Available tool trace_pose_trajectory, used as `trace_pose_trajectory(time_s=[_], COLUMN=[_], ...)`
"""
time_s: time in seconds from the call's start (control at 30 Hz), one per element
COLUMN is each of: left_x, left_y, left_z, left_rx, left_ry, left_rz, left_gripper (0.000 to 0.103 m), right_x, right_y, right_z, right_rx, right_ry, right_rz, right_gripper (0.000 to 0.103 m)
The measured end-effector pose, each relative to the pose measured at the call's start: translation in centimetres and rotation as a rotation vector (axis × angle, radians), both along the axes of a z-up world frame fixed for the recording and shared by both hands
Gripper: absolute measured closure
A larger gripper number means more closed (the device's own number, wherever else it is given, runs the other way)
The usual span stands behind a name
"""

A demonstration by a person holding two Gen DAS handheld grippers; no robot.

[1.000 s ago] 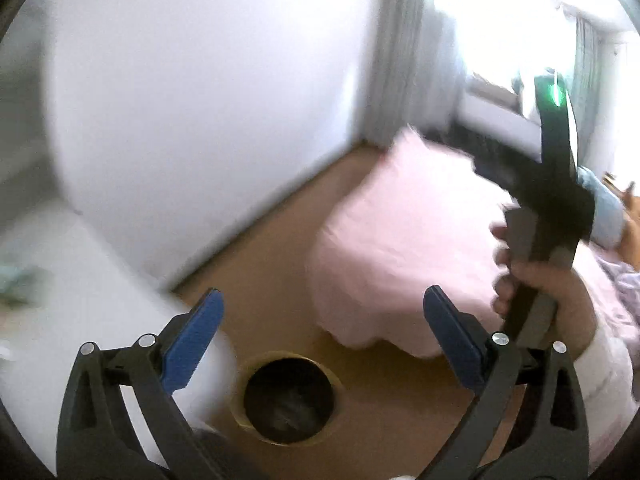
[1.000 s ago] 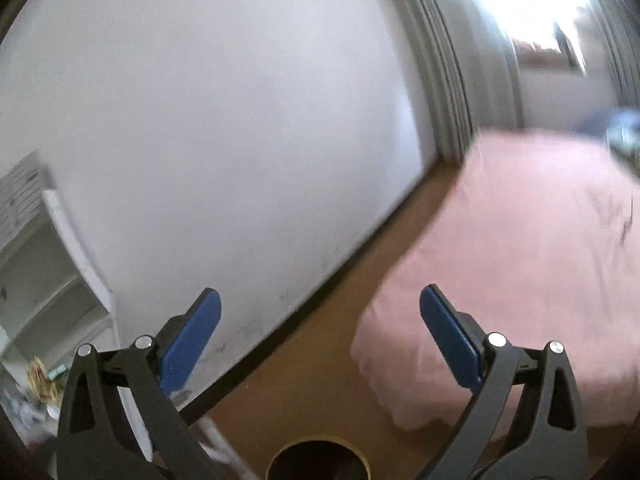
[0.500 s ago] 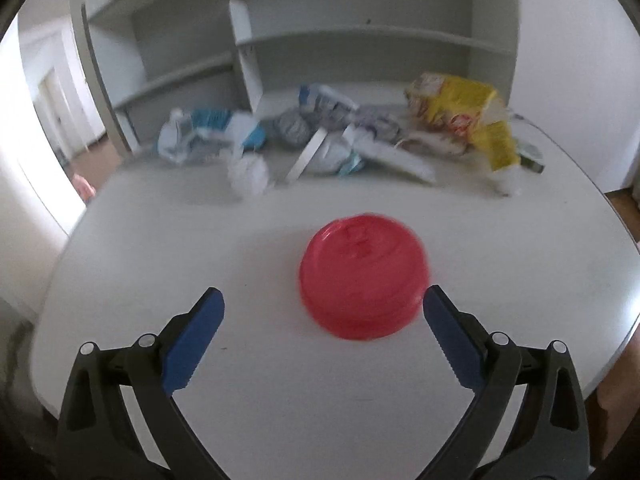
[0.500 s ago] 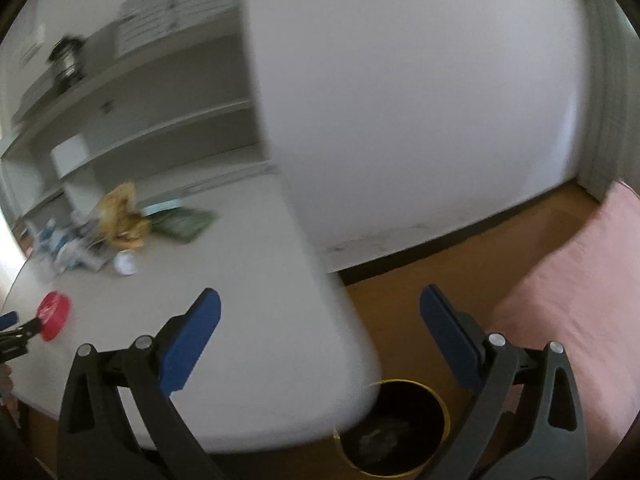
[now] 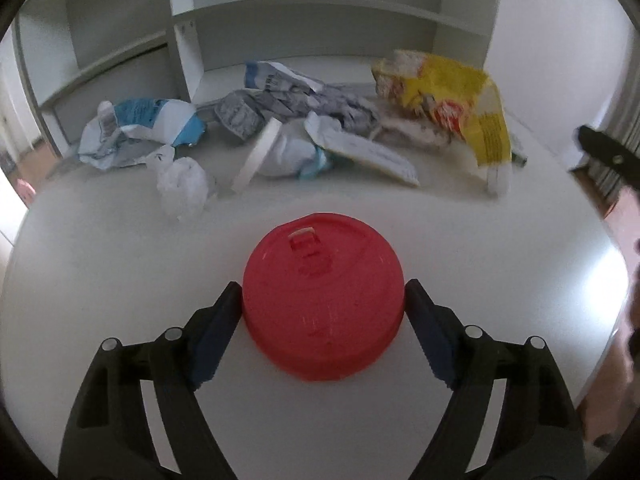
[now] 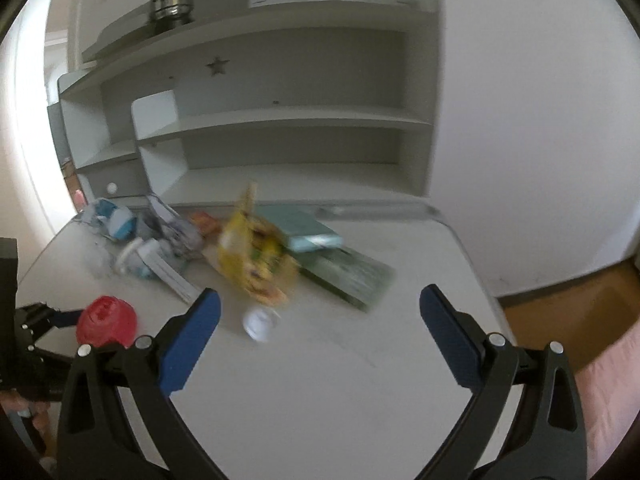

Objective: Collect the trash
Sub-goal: 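Return both tools to the desk, then grasp the red lid with the left tool while the right grasps the yellow wrapper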

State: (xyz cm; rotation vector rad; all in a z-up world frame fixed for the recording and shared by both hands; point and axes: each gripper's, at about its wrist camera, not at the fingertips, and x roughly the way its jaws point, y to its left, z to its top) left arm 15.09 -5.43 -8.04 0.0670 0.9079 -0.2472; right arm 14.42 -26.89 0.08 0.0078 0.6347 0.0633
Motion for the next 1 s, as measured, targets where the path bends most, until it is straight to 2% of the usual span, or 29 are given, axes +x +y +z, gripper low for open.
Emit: trace_pose_trajectory(time_s=[0.17, 0.27, 0.4, 0.47, 0.5, 0.7, 0.87, 1.0], left_x=[0.9, 1.3, 1.9, 1.9, 2.0, 2.0, 1.3, 0.6], left_y=[2.1, 3.0, 4.1, 4.6, 4.9, 6.0, 6.2, 6.1], left_z=[1.5, 2.4, 3.3, 3.3, 3.4, 4.2, 5.3, 5.9], left_rx=[-0.034, -0.041, -0.023, -0.036, -0.044, -0.083, -0.093, -0.097], left_ry=[-0.048, -0.070, -0.104, -0.106, -0.104, -0.120, -0.147, -0.160], left_rz=[0.042, 0.060, 0.083, 0.090, 0.094, 0.110, 0.114, 0.115], left_gripper=[0.024, 0.024, 0.024, 0.024, 0.024, 0.024, 0.024, 0.024], right_x=[5.0, 8.2, 10.8, 11.6, 11.8, 9.9, 7.2, 6.4], right_y=[2.8, 4.3, 5.7, 5.8, 5.7, 5.2, 4.6, 4.1], right_z=[0.4, 0.2, -0.8, -1.5, -1.7, -0.3, 3.3, 4.2], right_rx=[0.027, 0.047, 0.023, 0.044, 0.066, 0.163, 0.180, 0.242], right_ry=[0.028, 0.067, 0.120, 0.152, 0.163, 0.106, -0.027, -0.031], right_rz=[0.061, 0.095, 0.131, 0.146, 0.155, 0.196, 0.199, 0.219], right_gripper=[0.008, 0.016, 0.046, 0.067, 0.083, 0.087, 0.088, 0.090])
